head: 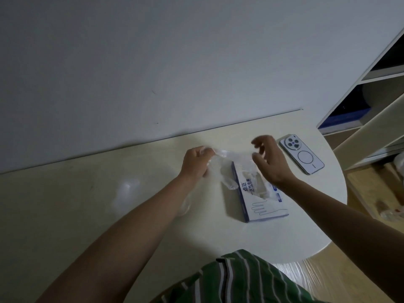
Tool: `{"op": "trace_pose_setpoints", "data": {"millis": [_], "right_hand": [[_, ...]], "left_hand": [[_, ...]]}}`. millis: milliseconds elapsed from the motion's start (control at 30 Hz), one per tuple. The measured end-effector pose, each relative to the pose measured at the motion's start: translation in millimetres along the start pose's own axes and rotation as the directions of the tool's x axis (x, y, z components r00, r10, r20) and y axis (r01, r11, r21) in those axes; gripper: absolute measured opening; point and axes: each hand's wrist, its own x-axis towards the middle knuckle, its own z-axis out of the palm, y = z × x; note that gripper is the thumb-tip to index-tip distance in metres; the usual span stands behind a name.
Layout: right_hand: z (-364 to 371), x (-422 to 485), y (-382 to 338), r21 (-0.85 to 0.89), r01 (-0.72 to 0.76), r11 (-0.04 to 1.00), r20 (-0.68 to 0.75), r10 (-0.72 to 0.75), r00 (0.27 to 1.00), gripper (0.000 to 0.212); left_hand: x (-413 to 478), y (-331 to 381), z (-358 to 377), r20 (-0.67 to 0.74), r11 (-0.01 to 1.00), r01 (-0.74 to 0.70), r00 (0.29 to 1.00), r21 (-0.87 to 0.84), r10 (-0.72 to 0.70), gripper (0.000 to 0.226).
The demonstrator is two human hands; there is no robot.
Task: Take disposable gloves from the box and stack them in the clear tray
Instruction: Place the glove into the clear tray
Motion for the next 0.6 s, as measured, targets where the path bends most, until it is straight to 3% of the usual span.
{"op": "trace_pose_setpoints", "data": {"millis": [67, 133, 167, 233, 333, 400, 500, 600], "right_hand": [[5.6, 4.2, -23.6, 0.108, 0.115, 0.987, 0.037, -0.12, 0.992, 0.055], [20.1, 8.6, -45.7, 0.024, 0.2, 0.979, 0.139, -0.202, 0.97, 0.07], [29.5, 11.6, -54.9, -0.043, 0.238, 0.97, 0.196, -0.225, 0.954, 0.071], [44.9, 15.9, -70.5, -0.114, 0.247, 0.962, 0.253, -0.212, 0.944, 0.052], [59.0, 18.6, -87.7, 0.027, 0.061, 0.998, 0.299, -0.066, 0.952, 0.015], [64.1, 22.0, -98.4, 0.154, -0.091, 0.984, 0.341, 0.033, 0.939, 0.005], [79.3, 26.2, -119.0, 0.292, -0.32, 0.901, 0.516, 0.133, 0.846, 0.01], [95.0, 25.5, -132.2, 0.299, -0.459, 0.836, 0.655, 0.17, 0.736, 0.015]], "left_hand": [[-3.5, 1.6, -11.7, 0.002, 1.0, 0.013, 1.0, 0.009, -0.013, 0.024], [-7.5, 2.3, -23.5, 0.007, 0.999, 0.026, 1.0, 0.024, -0.026, 0.021], [-10.1, 2.3, -30.8, 0.005, 0.999, 0.029, 1.0, 0.019, -0.029, 0.02], [-14.3, 2.4, -45.3, 0.0, 0.999, 0.036, 0.999, 0.022, -0.036, 0.019], [-20.6, 0.2, -75.1, -0.023, 0.996, 0.083, 0.996, 0.037, -0.082, 0.024], [-22.8, -4.1, -97.2, -0.057, 0.99, 0.139, 0.989, 0.015, -0.137, 0.033], [-28.1, -16.8, -130.6, -0.141, 0.959, 0.234, 0.956, -0.159, -0.257, 0.022], [-31.5, -26.4, -148.1, -0.244, 0.933, 0.245, 0.919, -0.262, -0.31, 0.019]]}}
